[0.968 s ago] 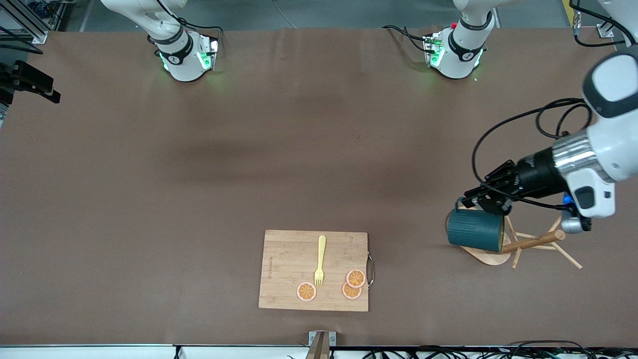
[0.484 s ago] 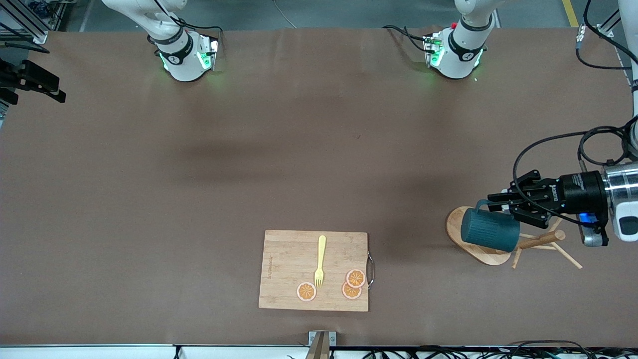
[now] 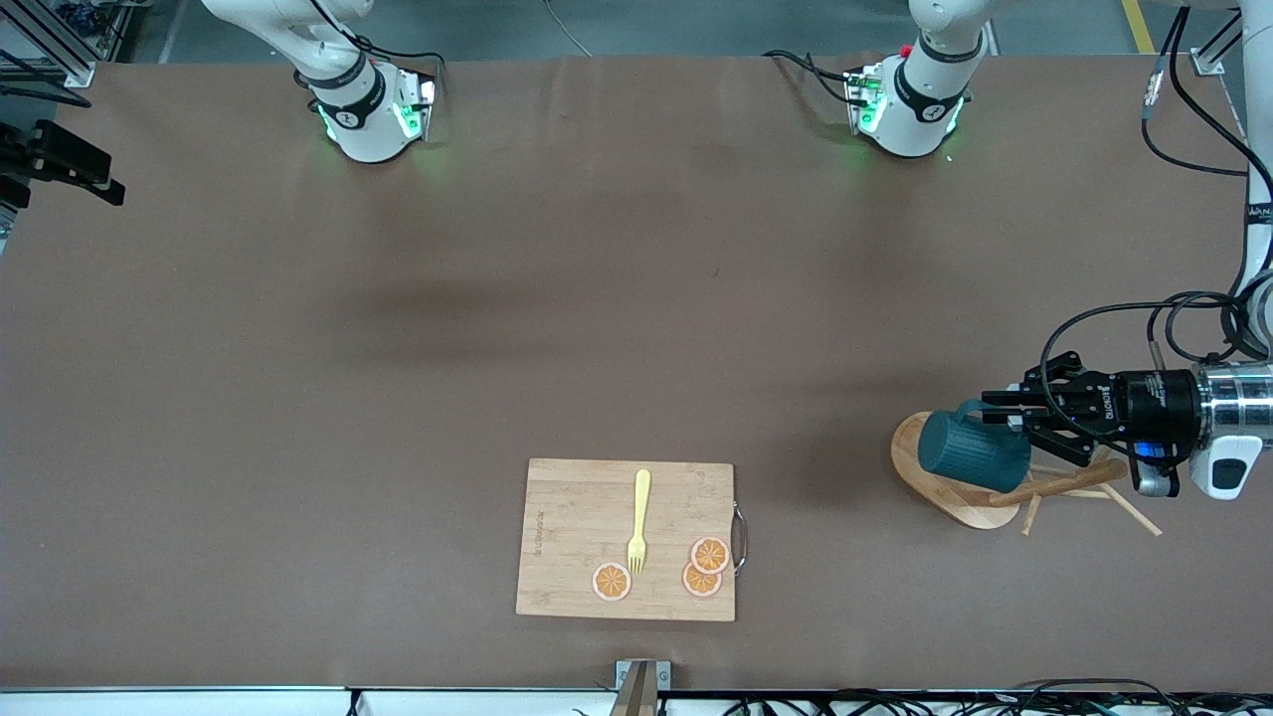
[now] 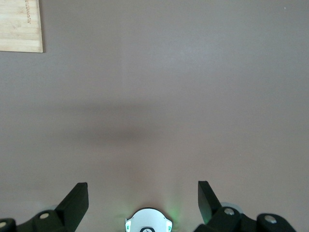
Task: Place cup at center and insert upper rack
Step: 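Guide the mug handle onto a mug tree peg with the left gripper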
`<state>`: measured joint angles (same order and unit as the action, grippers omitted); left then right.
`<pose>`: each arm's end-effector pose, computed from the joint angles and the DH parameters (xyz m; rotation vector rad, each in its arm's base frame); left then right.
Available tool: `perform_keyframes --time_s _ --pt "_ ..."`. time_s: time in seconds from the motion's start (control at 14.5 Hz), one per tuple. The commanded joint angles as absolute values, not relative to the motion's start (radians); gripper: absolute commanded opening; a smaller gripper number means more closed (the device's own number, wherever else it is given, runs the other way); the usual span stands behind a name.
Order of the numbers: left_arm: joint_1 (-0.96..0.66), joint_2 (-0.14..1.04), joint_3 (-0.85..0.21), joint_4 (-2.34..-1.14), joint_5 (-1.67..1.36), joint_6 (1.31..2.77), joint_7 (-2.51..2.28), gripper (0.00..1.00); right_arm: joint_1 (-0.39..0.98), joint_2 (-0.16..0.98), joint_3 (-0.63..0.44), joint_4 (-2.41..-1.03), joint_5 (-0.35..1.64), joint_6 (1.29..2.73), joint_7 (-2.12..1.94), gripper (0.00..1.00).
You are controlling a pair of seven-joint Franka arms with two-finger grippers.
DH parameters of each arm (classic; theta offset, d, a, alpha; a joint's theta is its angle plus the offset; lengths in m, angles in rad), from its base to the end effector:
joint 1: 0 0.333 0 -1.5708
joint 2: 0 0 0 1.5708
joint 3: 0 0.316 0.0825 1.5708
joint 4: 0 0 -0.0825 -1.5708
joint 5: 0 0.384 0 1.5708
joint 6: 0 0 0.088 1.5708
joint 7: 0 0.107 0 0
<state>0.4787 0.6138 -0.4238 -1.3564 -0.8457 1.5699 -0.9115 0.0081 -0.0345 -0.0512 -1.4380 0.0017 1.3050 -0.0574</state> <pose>0.6888 0.0244 0.4174 1.7823 1.1700 -0.8868 0.5130 -0.0225 0.6818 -3.1294 -0.0231 0.1539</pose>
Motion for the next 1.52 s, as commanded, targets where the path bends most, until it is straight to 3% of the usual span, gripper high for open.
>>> perform_keyframes --time_s 0.0,1.45 --pt "0.503 0.638 -0.43 -1.344 -0.867 1.549 -0.904 0.0 0.023 -0.06 -0.061 -1.466 0.003 1.305 -0.057 1.0" --pt "0.62 0.73 -0.428 -1.341 -0.994 1.479 -0.847 0.0 0.029 -0.058 -0.058 -1.471 0.012 1.307 -0.055 1.0"
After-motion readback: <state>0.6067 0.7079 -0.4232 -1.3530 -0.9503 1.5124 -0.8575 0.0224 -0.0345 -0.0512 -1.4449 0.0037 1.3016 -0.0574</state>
